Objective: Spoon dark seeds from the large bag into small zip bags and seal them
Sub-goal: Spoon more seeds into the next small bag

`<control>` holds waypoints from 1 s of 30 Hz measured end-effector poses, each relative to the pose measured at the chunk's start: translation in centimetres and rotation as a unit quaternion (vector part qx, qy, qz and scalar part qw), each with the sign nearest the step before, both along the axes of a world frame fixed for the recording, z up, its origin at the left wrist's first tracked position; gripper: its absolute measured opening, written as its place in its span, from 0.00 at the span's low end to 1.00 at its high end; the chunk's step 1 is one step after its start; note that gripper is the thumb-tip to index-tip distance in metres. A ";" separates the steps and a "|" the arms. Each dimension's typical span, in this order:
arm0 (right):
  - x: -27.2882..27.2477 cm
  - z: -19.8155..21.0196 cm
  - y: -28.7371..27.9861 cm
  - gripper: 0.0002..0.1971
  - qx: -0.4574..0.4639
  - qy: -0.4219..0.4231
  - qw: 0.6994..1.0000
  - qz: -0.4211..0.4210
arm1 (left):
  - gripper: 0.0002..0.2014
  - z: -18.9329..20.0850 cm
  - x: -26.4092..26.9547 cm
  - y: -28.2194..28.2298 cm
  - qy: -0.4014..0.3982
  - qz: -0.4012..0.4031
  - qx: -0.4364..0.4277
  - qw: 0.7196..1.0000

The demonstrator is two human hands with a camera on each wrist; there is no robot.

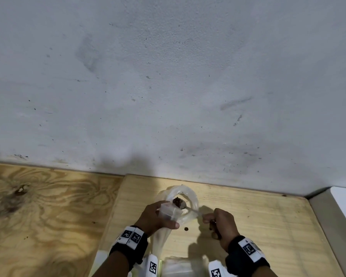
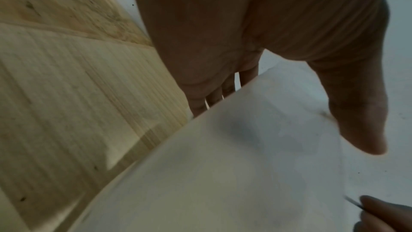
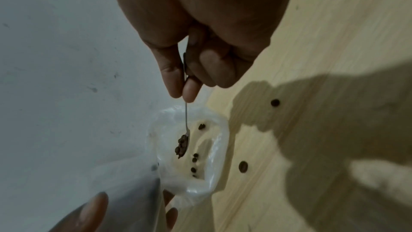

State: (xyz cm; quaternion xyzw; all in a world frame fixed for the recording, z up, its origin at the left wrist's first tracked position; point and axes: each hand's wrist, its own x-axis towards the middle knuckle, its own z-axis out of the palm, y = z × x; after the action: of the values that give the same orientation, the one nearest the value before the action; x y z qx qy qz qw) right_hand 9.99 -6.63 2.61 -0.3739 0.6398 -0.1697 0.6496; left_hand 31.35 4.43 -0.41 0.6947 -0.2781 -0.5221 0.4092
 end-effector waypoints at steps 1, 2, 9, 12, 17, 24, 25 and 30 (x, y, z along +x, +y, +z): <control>-0.5 0.3 -0.2 0.17 -0.010 -0.005 1.000 -0.001 | 0.41 0.1 -0.1 0.1 -0.006 0.000 -0.001 1.000; -0.9 0.7 -0.3 0.19 -0.020 -0.012 1.000 -0.003 | 0.40 0.1 -0.1 0.2 -0.012 0.000 -0.003 1.000; -3.4 4.2 -0.9 0.25 -0.053 -0.085 0.995 0.024 | 0.44 0.0 -0.8 0.7 -0.037 -0.002 -0.006 0.999; -3.8 5.5 -1.1 0.23 -0.061 -0.113 0.991 0.043 | 0.45 0.0 -1.0 0.7 -0.047 0.002 -0.008 0.999; -3.2 6.6 -1.1 0.24 -0.093 -0.104 0.984 0.110 | 0.47 0.1 -1.3 0.7 -0.076 -0.003 -0.014 0.997; -0.3 8.1 -2.4 0.27 -0.243 -0.007 0.915 0.321 | 0.42 0.1 -1.8 0.7 -0.109 -0.029 -0.015 0.994; 0.1 8.4 -2.6 0.26 -0.274 0.018 0.891 0.362 | 0.41 0.1 -1.8 0.7 -0.114 -0.039 -0.013 0.993; 1.2 9.6 -2.8 0.20 -0.373 0.083 0.805 0.454 | 0.42 -0.2 -1.6 0.7 -0.112 -0.021 -0.021 0.993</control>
State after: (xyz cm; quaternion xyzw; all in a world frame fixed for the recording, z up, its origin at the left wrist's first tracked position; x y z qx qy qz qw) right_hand 11.20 -9.45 12.22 -0.8477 0.3360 -0.0491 0.4075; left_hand 29.75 5.11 -0.57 0.7344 -0.3476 -0.4433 0.3785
